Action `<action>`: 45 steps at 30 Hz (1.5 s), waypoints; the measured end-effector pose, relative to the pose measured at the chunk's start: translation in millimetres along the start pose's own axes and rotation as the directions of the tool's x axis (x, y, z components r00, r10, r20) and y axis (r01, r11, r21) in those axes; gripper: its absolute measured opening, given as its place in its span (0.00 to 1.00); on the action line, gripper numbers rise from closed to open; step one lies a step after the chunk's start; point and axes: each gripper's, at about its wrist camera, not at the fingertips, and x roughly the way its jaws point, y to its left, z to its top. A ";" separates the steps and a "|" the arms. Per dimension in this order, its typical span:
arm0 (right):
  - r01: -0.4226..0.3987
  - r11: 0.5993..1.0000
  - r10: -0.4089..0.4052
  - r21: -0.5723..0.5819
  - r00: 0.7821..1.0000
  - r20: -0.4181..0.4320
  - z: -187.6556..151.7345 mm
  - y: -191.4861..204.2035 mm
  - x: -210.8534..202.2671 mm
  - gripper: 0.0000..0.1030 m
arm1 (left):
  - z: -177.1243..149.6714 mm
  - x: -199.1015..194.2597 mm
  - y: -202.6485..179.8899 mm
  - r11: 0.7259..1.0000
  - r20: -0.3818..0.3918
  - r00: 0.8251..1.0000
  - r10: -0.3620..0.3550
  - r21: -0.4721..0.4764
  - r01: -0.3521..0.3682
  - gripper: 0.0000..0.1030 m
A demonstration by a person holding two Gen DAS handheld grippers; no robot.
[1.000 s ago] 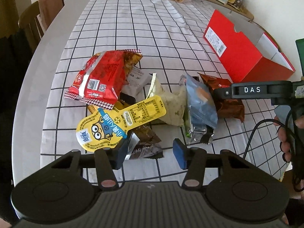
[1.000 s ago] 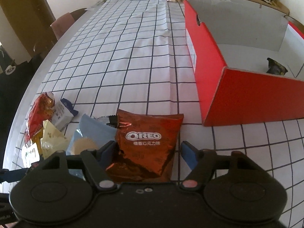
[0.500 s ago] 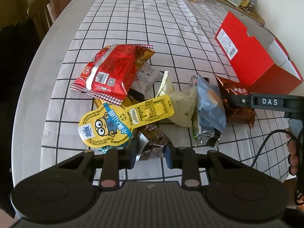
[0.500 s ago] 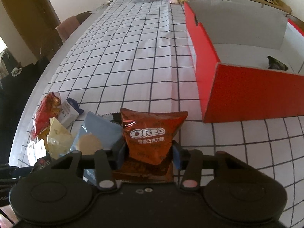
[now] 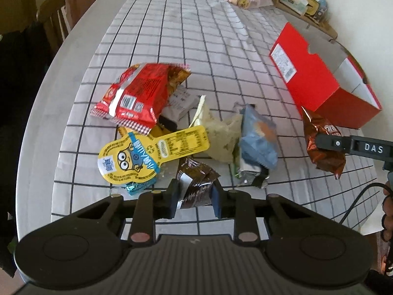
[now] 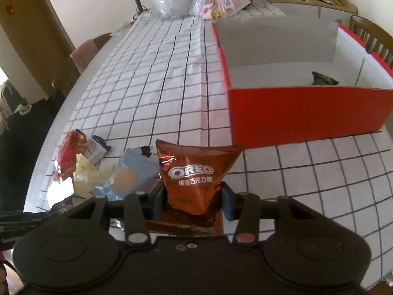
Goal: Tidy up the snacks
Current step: 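Grasp the Oreo bag with the right tool while the left tool grasps a brown wrapped snack, then carry the Oreo bag and brown snack over the red box with both tools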
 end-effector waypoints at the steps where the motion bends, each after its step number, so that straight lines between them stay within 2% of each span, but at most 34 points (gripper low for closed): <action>1: -0.002 1.000 0.002 -0.001 1.000 0.007 0.3 -0.9 -5.6 0.43 | 0.5 -2.6 -1.9 1.000 0.006 1.000 0.000 0.005 0.000 0.25; 10: -0.005 1.000 0.007 -0.019 0.996 0.089 7.3 -10.2 -43.3 0.42 | 9.2 -15.0 -20.2 0.999 0.050 0.999 -0.004 0.033 0.002 0.21; 14: -0.017 1.000 0.020 -0.026 0.995 0.101 11.3 -16.8 -53.5 0.42 | 12.7 -16.5 -27.4 1.000 0.054 0.999 -0.005 0.031 0.003 0.21; 21: -0.021 0.999 0.026 -0.040 0.991 0.128 25.4 -32.8 -68.6 0.42 | 32.4 -33.6 -51.3 0.999 0.111 0.993 -0.039 0.023 0.036 0.21; 34: 0.020 0.997 -0.005 -0.077 0.983 0.183 71.6 -93.3 -84.0 0.42 | 83.9 -30.9 -144.4 0.990 0.189 0.978 -0.093 0.126 0.070 0.21; 45: 0.052 0.995 -0.036 -0.089 0.984 0.175 112.3 -157.5 -68.5 0.42 | 136.5 3.8 -225.0 0.981 0.191 0.974 -0.118 0.172 0.086 0.21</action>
